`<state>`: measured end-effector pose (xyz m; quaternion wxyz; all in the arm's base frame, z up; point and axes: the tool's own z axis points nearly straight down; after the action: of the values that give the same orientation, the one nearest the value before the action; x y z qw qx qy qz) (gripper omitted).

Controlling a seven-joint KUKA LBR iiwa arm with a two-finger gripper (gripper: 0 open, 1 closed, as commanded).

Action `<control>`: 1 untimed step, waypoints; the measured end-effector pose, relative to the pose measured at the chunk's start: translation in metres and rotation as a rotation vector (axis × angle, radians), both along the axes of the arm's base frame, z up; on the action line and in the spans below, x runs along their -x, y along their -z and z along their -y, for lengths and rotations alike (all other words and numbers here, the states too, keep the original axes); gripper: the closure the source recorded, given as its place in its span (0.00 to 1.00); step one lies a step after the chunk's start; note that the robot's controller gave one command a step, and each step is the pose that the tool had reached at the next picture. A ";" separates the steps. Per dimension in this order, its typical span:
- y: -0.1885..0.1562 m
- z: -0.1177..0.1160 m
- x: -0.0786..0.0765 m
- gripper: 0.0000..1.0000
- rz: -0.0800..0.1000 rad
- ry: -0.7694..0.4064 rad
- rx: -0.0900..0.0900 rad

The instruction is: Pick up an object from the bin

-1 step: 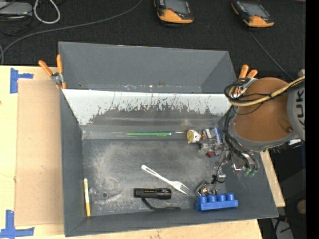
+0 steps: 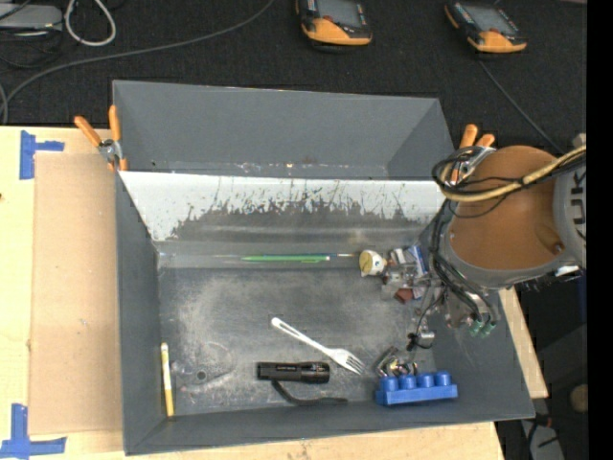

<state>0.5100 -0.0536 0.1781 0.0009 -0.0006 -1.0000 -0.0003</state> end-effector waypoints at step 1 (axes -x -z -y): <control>0.051 0.026 0.017 0.00 -0.001 -0.172 -0.001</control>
Offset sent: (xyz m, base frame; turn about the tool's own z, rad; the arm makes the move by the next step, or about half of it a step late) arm -0.0349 -0.0525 -0.0345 -0.2786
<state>0.4934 -0.0797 0.1273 0.0014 0.0854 -0.9963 -0.0008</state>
